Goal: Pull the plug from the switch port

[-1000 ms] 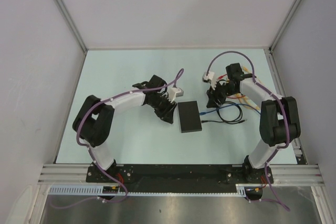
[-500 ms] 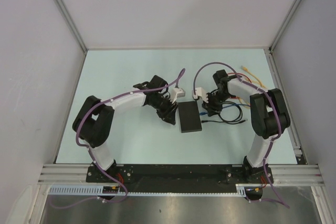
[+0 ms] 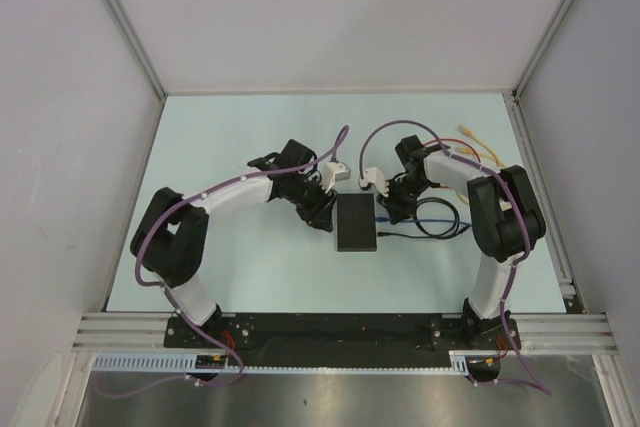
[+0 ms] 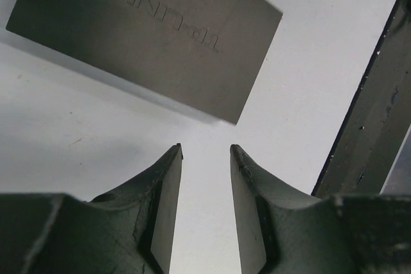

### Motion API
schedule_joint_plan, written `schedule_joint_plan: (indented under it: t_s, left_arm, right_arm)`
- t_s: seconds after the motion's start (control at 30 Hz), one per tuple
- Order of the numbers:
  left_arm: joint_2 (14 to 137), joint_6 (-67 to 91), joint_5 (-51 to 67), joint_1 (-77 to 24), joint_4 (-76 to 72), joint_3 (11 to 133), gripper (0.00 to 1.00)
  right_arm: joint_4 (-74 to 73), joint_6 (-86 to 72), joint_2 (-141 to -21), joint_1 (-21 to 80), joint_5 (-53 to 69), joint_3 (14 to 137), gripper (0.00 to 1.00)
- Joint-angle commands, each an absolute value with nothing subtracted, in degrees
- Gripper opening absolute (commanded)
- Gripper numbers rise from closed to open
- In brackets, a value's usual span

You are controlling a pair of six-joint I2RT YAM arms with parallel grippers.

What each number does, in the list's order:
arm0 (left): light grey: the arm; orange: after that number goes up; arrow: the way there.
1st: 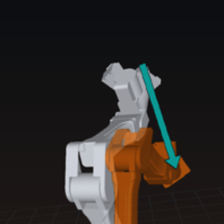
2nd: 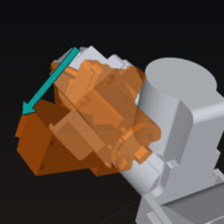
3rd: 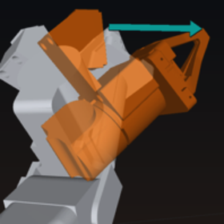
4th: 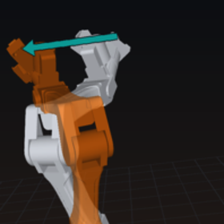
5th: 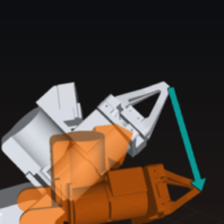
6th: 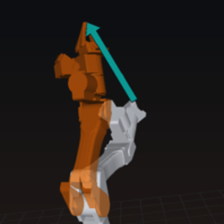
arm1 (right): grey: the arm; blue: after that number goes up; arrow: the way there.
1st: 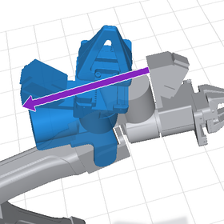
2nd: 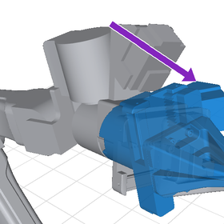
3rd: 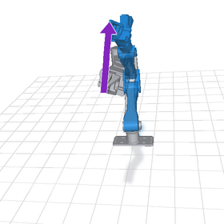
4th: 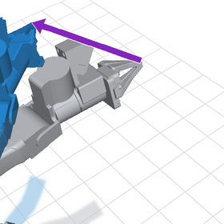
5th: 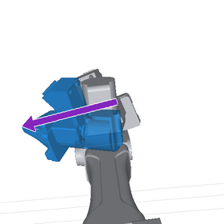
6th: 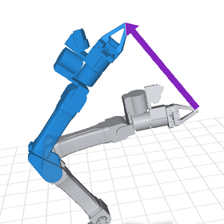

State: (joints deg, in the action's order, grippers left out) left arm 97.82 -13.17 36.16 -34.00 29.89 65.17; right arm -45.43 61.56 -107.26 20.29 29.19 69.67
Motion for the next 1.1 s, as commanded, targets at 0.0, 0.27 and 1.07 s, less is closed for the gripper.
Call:
schedule_joint_plan:
  t_s: [0.0, 0.27, 1.07]
  left_arm:
    - [93.52, -15.82, 35.07, -33.58, 29.70, 66.80, 0.42]
    - [93.33, -15.39, 34.28, -33.57, 31.38, 67.32, 0.42]
    - [105.21, -16.43, 38.59, -33.49, 29.36, 67.59, 0.01]
  right_arm:
    - [-46.58, 50.20, -107.58, 24.51, 33.74, 70.31, 0.10]
    - [-41.48, 35.95, -106.26, 22.34, 36.02, 71.28, 0.38]
    - [-41.39, 24.77, -116.01, 14.76, 59.24, 75.94, 0.58]
